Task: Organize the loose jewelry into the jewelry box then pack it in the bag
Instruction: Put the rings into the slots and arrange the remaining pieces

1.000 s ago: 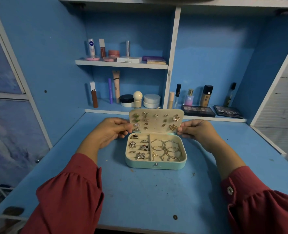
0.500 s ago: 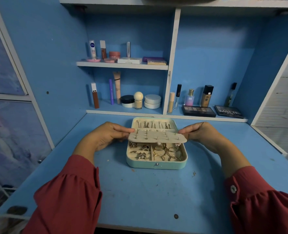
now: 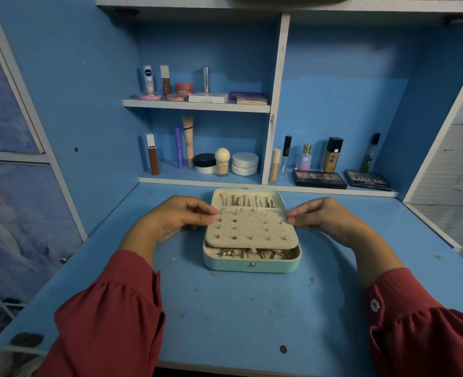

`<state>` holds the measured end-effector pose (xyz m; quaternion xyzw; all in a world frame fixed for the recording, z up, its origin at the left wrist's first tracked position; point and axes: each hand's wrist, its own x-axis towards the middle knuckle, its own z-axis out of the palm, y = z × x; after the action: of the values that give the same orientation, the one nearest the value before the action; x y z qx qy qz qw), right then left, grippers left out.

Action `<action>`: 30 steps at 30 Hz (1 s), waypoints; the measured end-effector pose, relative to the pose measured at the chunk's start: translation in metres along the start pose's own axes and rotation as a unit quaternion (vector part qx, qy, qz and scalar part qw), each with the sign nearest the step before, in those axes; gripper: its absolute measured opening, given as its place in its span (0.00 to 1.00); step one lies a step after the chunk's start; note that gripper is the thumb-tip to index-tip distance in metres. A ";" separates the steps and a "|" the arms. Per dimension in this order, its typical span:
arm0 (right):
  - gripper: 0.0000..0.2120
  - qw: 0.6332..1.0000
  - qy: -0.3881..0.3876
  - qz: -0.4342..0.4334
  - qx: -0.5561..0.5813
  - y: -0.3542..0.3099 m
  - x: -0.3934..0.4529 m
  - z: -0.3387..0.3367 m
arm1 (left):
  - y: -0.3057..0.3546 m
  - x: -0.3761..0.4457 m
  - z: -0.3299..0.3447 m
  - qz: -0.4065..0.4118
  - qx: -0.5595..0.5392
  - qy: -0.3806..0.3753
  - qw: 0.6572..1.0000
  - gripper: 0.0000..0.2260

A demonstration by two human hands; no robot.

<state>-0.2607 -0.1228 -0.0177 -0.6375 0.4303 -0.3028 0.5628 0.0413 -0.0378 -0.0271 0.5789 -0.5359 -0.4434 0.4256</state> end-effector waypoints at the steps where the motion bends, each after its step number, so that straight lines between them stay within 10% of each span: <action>1: 0.07 1.000 0.000 0.000 0.002 0.000 0.000 0.000 | 0.000 0.000 0.000 0.002 0.000 -0.005 1.000 0.09; 17: 0.10 0.998 -0.039 0.043 0.016 -0.001 -0.002 -0.001 | 0.000 0.004 -0.002 -0.039 -0.049 -0.021 0.998 0.17; 30: 0.06 0.994 0.077 0.055 -0.059 0.003 0.006 0.021 | 0.004 0.018 0.019 -0.063 0.128 0.154 0.978 0.13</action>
<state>-0.2402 -0.1180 -0.0247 -0.6201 0.5237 -0.2932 0.5052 0.0230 -0.0564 -0.0289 0.7221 -0.4788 -0.3027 0.3971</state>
